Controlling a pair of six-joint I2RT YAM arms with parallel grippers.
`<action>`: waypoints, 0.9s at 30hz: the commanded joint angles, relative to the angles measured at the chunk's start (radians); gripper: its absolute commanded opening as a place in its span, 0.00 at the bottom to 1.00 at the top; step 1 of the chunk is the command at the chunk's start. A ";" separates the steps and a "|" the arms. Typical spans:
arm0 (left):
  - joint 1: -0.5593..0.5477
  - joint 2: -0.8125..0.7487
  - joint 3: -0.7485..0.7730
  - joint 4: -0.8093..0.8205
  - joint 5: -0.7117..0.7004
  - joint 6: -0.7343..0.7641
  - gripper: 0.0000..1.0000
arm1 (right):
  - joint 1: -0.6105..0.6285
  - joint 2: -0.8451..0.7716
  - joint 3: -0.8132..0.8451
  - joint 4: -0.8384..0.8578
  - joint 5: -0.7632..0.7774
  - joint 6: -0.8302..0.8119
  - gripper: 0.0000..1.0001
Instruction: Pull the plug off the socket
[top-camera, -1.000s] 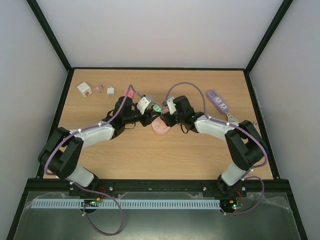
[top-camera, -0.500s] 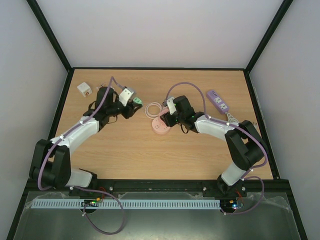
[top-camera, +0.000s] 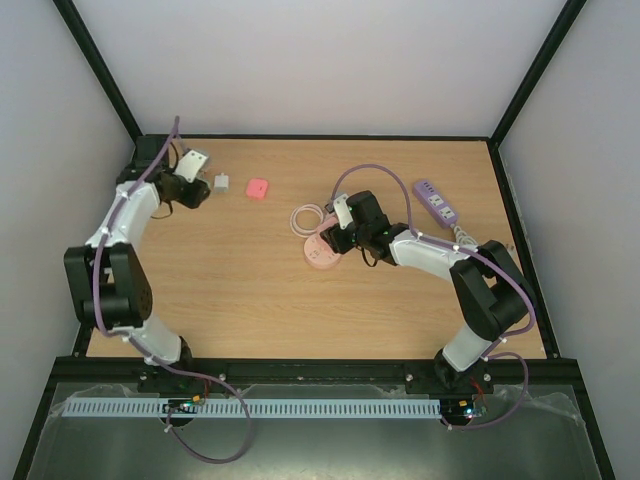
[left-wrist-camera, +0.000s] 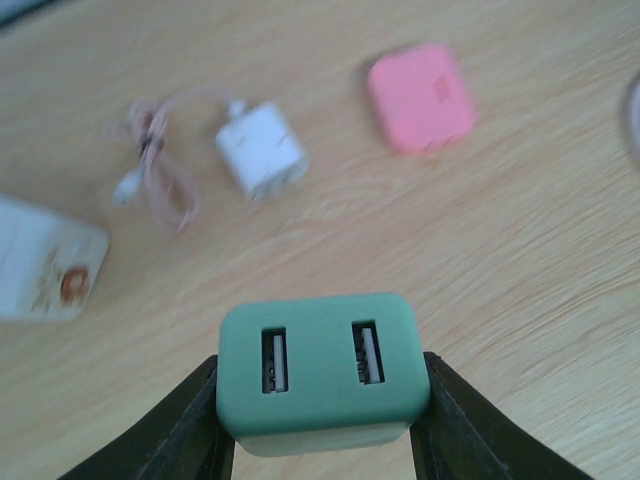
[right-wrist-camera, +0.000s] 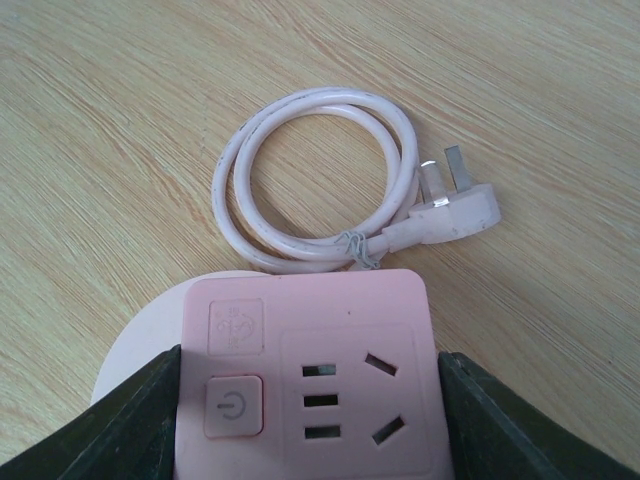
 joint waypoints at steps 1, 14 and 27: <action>0.086 0.108 0.123 -0.253 -0.085 0.098 0.28 | -0.004 0.019 -0.005 -0.117 0.000 -0.009 0.08; 0.104 0.368 0.294 -0.374 -0.108 0.054 0.29 | -0.004 0.018 -0.006 -0.120 0.000 -0.016 0.08; -0.020 0.492 0.311 -0.305 -0.161 -0.076 0.36 | -0.004 0.020 -0.008 -0.122 -0.009 -0.019 0.08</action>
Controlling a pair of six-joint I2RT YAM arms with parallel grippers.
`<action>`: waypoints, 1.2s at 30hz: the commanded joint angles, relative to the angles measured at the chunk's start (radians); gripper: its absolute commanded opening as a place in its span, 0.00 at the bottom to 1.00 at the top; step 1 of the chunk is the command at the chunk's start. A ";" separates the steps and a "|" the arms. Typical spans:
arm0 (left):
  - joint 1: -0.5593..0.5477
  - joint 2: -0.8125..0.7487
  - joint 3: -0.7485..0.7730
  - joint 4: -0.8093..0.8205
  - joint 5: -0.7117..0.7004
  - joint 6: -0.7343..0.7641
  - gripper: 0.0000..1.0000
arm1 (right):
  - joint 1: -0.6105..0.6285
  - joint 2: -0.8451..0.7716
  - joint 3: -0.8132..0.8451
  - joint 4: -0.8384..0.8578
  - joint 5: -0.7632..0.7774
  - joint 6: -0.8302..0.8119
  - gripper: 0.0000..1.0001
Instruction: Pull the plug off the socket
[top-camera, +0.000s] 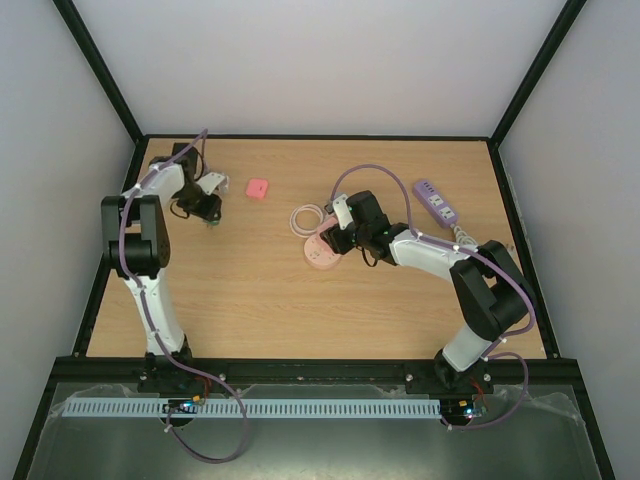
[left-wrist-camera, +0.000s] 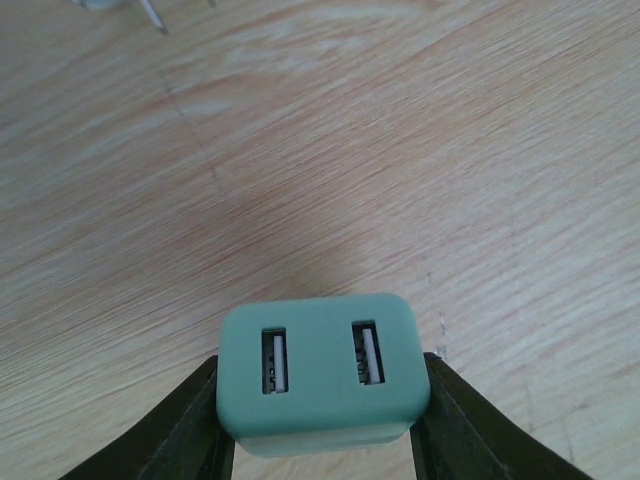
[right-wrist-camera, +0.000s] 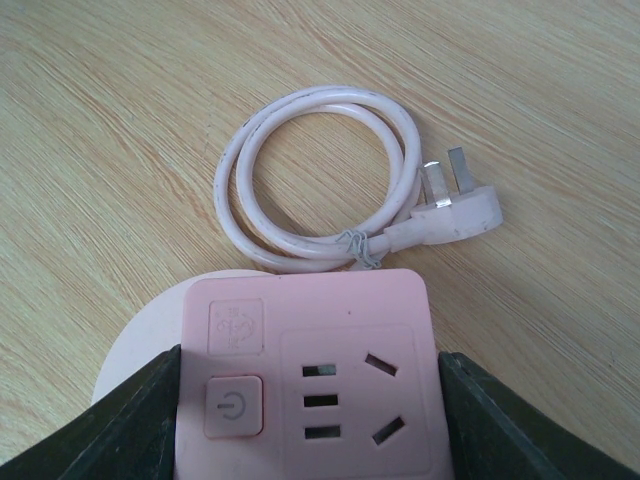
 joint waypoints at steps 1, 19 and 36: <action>-0.007 0.059 0.038 0.000 -0.031 -0.057 0.37 | -0.003 0.019 -0.012 -0.114 -0.003 -0.007 0.08; -0.012 -0.096 -0.052 0.077 0.093 -0.024 0.99 | 0.014 0.020 -0.016 -0.136 -0.112 -0.053 0.12; -0.088 -0.487 -0.357 0.196 0.488 0.194 0.99 | 0.137 0.021 -0.024 -0.249 -0.334 -0.308 0.25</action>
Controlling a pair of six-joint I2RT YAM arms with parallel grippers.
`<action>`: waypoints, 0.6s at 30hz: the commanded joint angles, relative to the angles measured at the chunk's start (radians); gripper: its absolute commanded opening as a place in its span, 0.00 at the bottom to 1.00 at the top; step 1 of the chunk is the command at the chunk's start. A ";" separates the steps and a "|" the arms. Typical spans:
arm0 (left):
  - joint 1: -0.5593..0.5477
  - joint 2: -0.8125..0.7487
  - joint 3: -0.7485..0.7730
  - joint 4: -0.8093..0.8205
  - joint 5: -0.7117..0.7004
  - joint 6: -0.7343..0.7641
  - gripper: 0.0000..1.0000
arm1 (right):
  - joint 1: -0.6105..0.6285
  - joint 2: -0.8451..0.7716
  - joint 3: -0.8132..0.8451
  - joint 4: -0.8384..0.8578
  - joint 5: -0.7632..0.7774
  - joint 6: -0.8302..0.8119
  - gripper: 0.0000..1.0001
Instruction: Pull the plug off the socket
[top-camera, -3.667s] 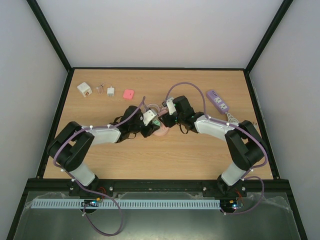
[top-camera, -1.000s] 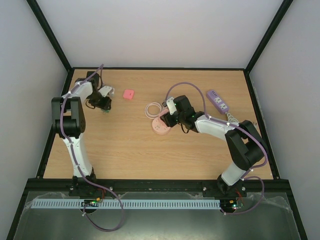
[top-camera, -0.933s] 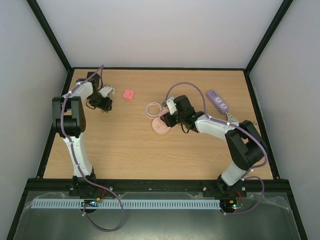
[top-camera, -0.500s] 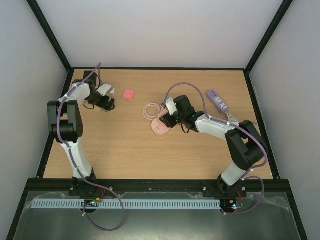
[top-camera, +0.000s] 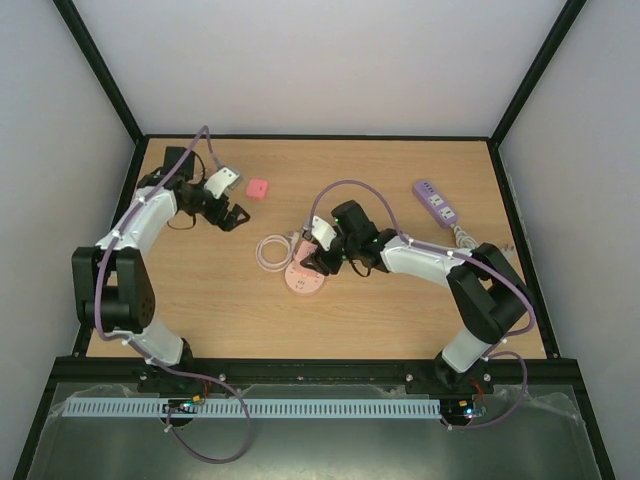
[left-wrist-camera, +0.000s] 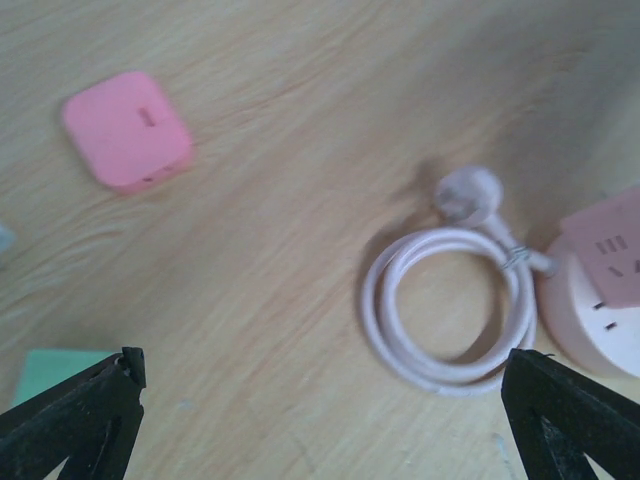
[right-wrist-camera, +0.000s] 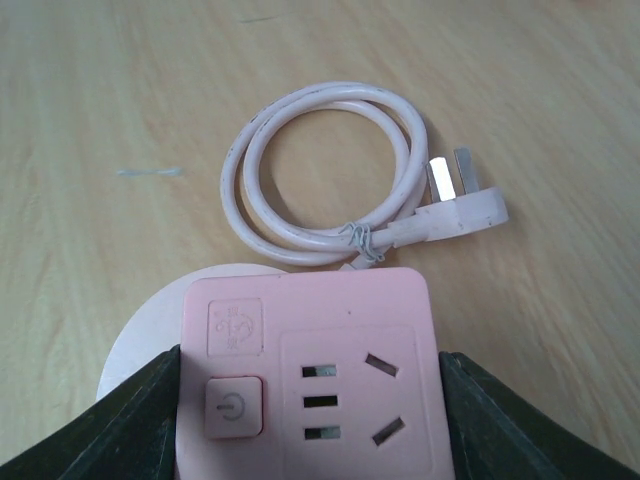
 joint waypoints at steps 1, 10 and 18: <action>-0.017 -0.103 -0.109 0.046 0.158 0.105 1.00 | 0.037 0.023 -0.026 -0.202 -0.100 -0.105 0.26; -0.093 -0.218 -0.294 0.077 0.273 0.248 0.99 | 0.047 0.024 -0.019 -0.255 -0.140 -0.261 0.42; -0.207 -0.242 -0.378 0.126 0.263 0.305 0.99 | 0.047 -0.062 -0.055 -0.183 -0.160 -0.235 0.89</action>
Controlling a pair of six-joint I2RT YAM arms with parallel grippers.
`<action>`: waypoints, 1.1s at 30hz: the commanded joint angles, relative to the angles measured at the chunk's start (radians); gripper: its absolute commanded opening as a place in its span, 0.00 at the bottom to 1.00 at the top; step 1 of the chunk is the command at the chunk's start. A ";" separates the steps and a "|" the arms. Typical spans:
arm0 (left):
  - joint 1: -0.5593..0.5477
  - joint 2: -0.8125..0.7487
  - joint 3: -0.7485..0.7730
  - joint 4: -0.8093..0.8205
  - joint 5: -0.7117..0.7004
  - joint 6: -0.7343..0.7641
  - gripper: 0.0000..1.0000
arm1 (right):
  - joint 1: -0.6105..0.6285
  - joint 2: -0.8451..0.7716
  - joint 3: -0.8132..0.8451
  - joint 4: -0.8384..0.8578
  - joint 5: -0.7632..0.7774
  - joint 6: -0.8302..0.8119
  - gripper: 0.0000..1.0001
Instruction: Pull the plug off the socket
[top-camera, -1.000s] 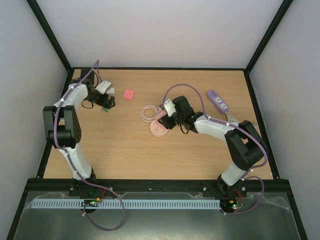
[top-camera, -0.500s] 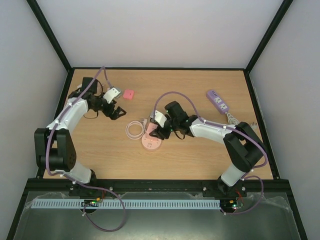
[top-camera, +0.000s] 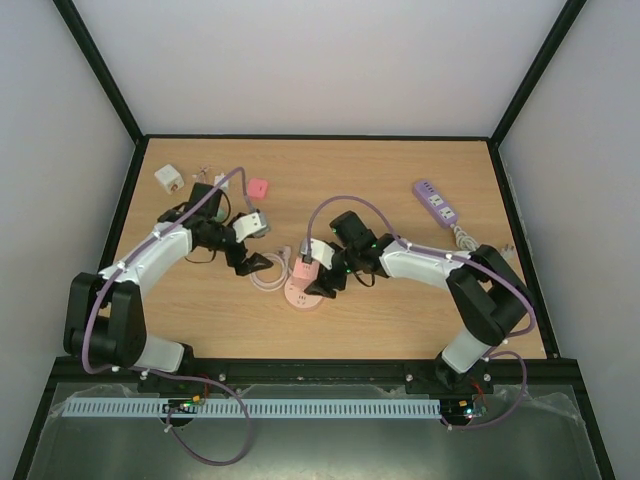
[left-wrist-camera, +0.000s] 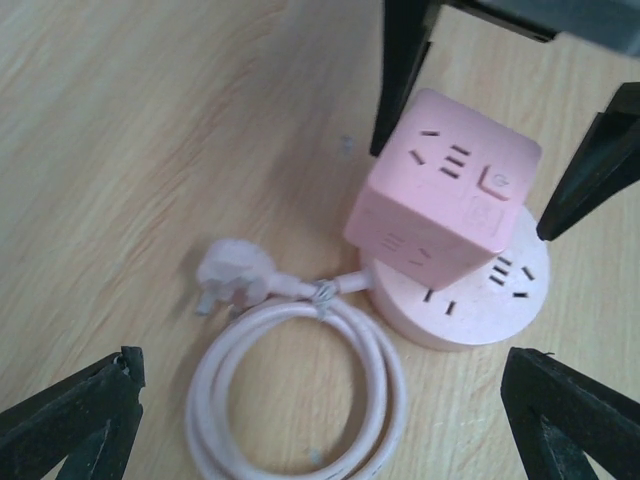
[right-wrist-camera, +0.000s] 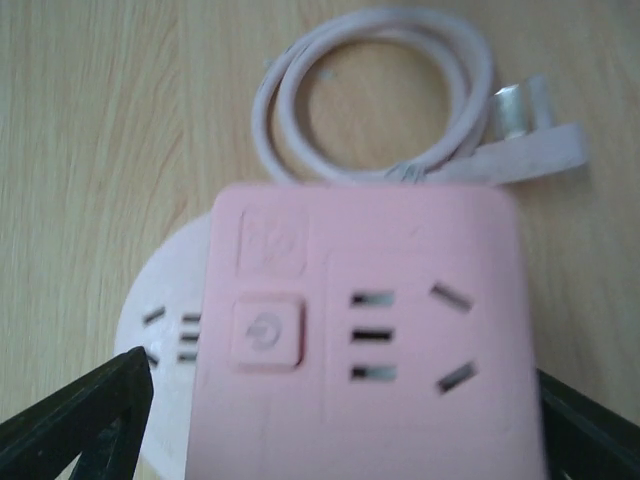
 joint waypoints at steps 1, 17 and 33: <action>-0.042 -0.024 -0.031 0.050 0.050 0.072 0.99 | 0.008 -0.073 -0.054 -0.037 -0.017 0.012 0.91; -0.263 0.115 0.031 0.053 -0.011 0.251 0.99 | -0.151 -0.305 -0.271 0.247 -0.125 0.188 0.98; -0.346 0.229 0.105 0.025 -0.043 0.330 0.99 | -0.219 -0.380 -0.304 0.342 -0.192 0.366 0.97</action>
